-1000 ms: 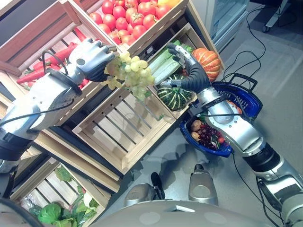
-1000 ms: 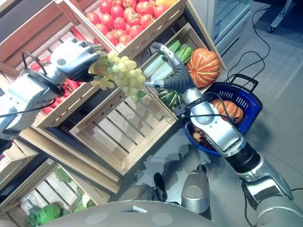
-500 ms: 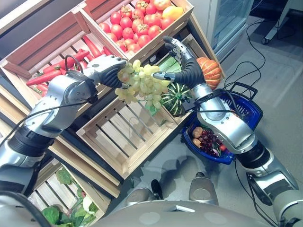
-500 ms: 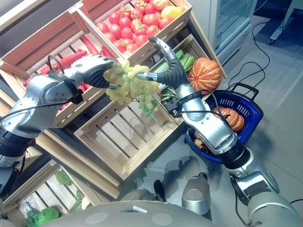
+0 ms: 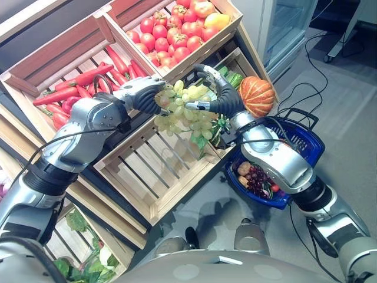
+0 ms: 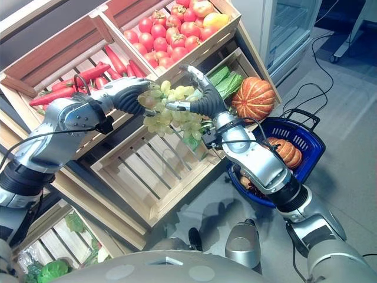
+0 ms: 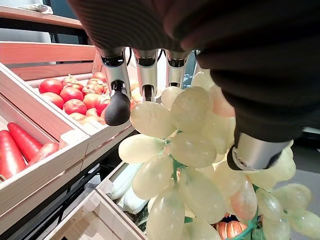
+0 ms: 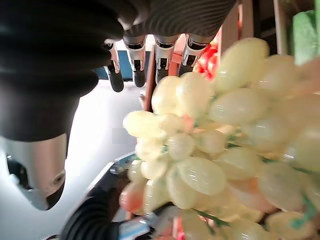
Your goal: Pick up fruits and vegetables into the basket
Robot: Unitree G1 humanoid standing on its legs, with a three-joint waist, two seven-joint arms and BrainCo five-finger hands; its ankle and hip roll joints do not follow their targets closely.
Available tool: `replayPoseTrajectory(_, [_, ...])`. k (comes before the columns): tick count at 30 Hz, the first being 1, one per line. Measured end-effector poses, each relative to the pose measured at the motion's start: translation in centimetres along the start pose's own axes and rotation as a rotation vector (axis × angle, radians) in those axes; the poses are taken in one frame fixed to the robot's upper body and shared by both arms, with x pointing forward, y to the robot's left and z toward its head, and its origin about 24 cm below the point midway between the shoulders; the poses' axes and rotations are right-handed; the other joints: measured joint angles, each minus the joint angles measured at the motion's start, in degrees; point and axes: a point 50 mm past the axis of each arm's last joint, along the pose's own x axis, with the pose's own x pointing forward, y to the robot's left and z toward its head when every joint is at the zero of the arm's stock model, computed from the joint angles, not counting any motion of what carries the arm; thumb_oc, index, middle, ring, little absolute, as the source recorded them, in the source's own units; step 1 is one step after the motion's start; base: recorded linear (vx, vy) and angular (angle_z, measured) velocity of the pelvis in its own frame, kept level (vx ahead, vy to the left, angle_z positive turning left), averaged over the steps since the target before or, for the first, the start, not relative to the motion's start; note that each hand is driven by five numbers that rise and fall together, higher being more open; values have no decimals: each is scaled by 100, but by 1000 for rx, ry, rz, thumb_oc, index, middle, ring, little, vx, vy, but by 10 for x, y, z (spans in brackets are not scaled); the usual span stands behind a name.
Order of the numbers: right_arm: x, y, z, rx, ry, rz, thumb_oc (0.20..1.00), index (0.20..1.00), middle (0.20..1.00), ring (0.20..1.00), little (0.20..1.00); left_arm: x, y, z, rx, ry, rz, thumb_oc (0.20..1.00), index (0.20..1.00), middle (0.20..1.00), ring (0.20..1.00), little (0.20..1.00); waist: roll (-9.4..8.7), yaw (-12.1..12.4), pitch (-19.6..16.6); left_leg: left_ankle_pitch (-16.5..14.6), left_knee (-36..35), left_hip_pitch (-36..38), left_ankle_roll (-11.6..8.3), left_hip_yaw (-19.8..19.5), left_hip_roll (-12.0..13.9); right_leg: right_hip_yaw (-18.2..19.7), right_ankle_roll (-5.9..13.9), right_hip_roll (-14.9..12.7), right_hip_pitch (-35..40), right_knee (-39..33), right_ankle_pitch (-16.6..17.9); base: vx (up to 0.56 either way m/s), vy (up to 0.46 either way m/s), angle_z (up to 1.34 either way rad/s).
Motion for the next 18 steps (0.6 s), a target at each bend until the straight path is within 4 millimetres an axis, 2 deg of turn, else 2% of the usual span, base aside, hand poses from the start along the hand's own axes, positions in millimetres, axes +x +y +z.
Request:
replayPoseTrajectory(5, [-10,1,-43,-57,245,58,1000,1000,1000,1000,1000,-3,2,-3,26,18,3,200,200,200,200,200,-110,14,-49,2,0,-17,0,-5,4,-2,1,3,-6,-39,-1,-33,-42,1])
replayPoseTrajectory(10, [-38,-18,-91,-219,489,51,1000,1000,1000,1000,1000,-11,9,-13,84,62,7,200,200,200,200,200,-188,26,-29,4,2,-123,-2,-6,20,-11,-3,28,-85,-85,5,-28,-27,0])
replayPoseTrajectory(14, [-45,-28,-105,-330,558,30,1000,1000,1000,1000,1000,-14,12,-16,103,79,11,200,200,200,200,200,-308,-60,36,2,-12,-120,-2,2,22,-4,6,41,-81,-100,23,0,0,0])
replayPoseTrajectory(18, [-45,-27,-118,-330,606,22,1000,1000,1000,1000,1000,-14,12,-16,80,69,7,200,200,200,200,200,-344,-68,60,1,-26,-119,-2,5,17,-3,17,42,-70,-144,34,0,0,0])
